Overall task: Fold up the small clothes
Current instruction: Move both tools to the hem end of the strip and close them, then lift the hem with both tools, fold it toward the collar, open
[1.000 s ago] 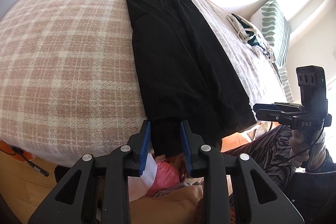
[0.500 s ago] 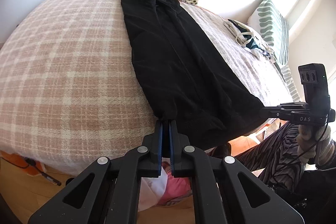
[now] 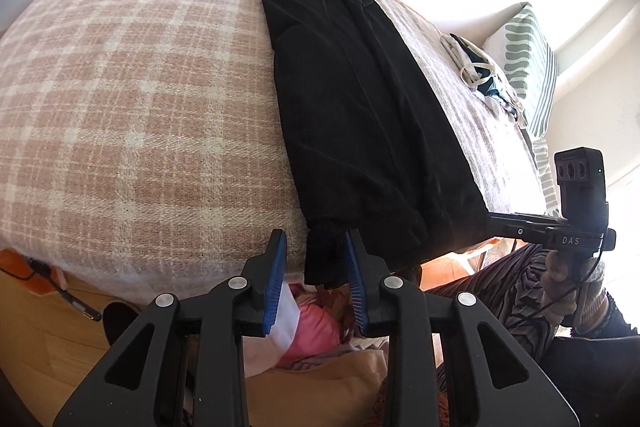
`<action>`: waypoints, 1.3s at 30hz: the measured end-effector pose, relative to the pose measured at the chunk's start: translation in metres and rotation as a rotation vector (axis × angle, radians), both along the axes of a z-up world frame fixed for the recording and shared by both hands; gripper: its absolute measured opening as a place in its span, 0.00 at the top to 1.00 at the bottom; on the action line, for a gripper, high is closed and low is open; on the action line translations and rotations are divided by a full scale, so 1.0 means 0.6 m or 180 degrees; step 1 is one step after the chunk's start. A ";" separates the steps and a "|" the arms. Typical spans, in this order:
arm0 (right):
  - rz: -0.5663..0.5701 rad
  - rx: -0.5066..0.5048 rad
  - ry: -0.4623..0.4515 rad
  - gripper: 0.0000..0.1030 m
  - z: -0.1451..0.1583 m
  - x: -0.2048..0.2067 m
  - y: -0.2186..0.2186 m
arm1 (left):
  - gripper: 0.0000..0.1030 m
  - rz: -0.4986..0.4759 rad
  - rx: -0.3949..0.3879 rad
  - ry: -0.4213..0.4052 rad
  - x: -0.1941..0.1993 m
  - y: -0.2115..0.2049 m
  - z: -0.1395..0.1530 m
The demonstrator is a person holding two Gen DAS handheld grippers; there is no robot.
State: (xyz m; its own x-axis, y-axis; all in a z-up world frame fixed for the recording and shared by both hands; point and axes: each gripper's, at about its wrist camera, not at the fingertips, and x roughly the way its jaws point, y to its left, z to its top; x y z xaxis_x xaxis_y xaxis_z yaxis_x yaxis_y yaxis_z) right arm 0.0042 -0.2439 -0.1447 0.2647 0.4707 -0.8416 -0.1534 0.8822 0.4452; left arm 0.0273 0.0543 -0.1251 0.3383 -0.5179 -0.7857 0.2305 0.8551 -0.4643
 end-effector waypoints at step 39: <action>-0.0016 0.0042 -0.0078 0.97 -0.002 0.002 0.000 | 0.97 -0.0274 0.0096 -0.0345 -0.010 -0.029 0.020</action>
State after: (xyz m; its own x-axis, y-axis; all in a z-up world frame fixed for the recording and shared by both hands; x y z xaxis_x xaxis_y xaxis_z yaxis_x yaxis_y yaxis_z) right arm 0.0054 -0.2439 -0.1457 0.2875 0.4803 -0.8286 -0.1599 0.8771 0.4529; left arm 0.0212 0.0371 -0.1130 0.3774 -0.5253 -0.7627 0.3511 0.8432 -0.4071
